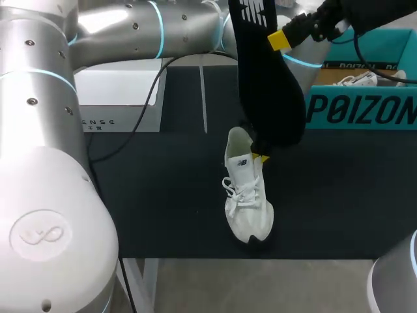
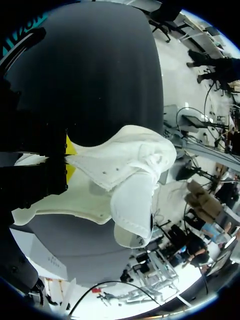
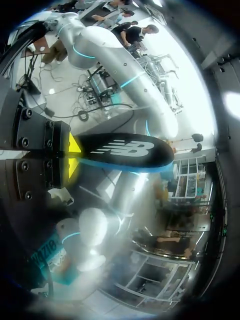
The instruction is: Take the shoe out of the shoebox, open the shoe tongue, remove and reinsert the insole, then place the shoe into the shoebox
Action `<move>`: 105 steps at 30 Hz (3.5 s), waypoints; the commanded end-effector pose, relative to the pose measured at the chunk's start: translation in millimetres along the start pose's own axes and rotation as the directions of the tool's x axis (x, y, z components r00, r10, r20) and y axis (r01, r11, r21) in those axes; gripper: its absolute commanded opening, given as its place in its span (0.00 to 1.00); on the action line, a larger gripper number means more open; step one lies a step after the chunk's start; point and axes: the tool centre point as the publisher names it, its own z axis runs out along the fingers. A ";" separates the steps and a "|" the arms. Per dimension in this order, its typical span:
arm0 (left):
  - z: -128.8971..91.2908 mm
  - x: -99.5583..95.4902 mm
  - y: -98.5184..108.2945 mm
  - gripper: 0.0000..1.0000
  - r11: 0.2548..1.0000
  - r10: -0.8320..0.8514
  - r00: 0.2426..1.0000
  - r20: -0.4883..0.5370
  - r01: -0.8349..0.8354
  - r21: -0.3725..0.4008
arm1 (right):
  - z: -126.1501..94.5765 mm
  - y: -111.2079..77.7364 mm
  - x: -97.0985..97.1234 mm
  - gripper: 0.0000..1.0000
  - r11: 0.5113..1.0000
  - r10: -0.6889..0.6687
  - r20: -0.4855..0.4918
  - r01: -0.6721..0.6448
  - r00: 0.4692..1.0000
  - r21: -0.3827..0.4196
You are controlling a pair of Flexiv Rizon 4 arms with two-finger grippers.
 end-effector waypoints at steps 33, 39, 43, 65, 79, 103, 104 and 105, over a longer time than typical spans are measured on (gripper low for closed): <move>-87.0 62.0 31.1 1.00 0.975 -0.100 0.458 0.883 0.222 -0.004 | 1.3 2.7 -0.5 0.00 1.000 0.001 0.000 -0.001 1.000 0.005; -89.0 90.1 24.6 1.00 0.953 -0.110 0.118 0.987 0.295 0.071 | 1.3 2.7 -0.5 0.00 1.000 0.001 0.000 -0.001 1.000 0.005; -84.0 100.5 21.3 1.00 0.955 -0.124 -0.005 0.992 0.270 0.121 | 1.3 2.7 -0.5 0.00 1.000 0.001 0.000 -0.001 1.000 0.005; -79.4 105.3 19.4 1.00 0.952 -0.154 -0.049 0.987 0.259 0.162 | 1.3 2.7 -0.5 0.00 1.000 0.001 0.000 -0.001 1.000 0.005; -89.9 102.4 9.6 1.00 0.979 -0.060 -0.101 0.993 0.190 0.078 | 1.3 2.7 -0.5 0.00 1.000 0.001 0.000 -0.001 1.000 0.005; -115.1 88.4 -9.3 1.00 0.985 0.166 -0.328 0.930 0.099 -0.141 | 1.3 2.7 -0.5 0.00 1.000 0.001 0.000 -0.001 1.000 0.005; -118.1 86.6 -9.8 1.00 0.984 0.173 -0.325 0.930 0.099 -0.148 | 1.3 2.7 -0.5 0.00 1.000 0.001 0.000 -0.001 1.000 0.005; -121.1 85.1 -10.5 1.00 0.982 0.186 -0.320 0.929 0.103 -0.161 | 1.3 2.7 -0.5 0.00 1.000 0.001 0.000 -0.001 1.000 0.005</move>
